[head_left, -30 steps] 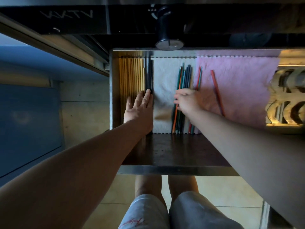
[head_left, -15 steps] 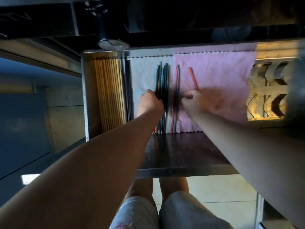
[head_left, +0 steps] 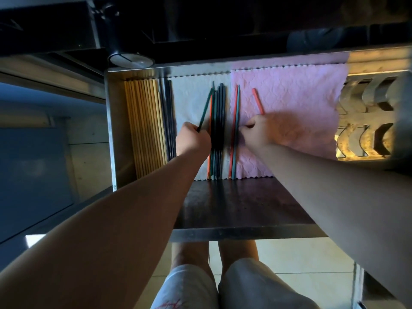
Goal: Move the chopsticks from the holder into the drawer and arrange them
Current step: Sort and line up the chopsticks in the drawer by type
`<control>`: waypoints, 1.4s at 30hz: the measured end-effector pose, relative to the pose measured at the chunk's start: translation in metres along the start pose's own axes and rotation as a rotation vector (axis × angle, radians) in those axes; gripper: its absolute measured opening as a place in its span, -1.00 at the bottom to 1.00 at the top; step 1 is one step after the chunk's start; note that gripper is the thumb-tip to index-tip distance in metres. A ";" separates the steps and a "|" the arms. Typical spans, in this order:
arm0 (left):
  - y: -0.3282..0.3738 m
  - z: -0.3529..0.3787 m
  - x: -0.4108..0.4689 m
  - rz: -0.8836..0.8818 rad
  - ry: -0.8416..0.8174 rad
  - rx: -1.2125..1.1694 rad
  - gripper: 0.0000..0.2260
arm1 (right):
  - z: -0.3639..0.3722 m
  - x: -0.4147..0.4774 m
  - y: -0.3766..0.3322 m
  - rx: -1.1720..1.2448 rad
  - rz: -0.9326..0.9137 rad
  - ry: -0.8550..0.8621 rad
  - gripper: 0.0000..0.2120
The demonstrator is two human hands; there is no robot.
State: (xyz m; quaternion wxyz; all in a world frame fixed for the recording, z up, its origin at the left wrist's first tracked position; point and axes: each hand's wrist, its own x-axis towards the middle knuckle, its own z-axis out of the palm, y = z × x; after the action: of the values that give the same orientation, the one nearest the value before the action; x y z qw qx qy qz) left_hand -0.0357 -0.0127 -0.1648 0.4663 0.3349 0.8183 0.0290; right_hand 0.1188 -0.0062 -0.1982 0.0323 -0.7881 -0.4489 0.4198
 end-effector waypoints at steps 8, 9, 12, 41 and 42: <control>-0.003 0.004 -0.005 -0.071 -0.006 -0.100 -0.88 | 0.001 0.003 -0.008 -0.051 0.045 0.081 -0.84; -0.003 0.005 -0.004 -0.078 -0.020 -0.113 -0.89 | 0.002 0.001 -0.009 -0.016 0.038 0.079 -0.84; -0.002 0.006 -0.003 -0.098 -0.051 -0.136 -0.87 | 0.008 -0.005 -0.008 0.008 0.011 0.009 -0.85; 0.003 0.018 0.002 0.054 0.095 0.019 -0.88 | 0.012 -0.009 -0.017 0.364 0.073 0.039 -0.83; 0.003 0.019 0.003 0.075 0.109 0.053 -0.88 | 0.011 -0.009 -0.017 0.408 0.075 0.025 -0.82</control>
State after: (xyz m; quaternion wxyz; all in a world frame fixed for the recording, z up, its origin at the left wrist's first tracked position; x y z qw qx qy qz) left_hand -0.0206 -0.0140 -0.1769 0.4104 0.3754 0.8299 0.0428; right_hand 0.0975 -0.0064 -0.1923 0.1812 -0.7864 -0.3247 0.4933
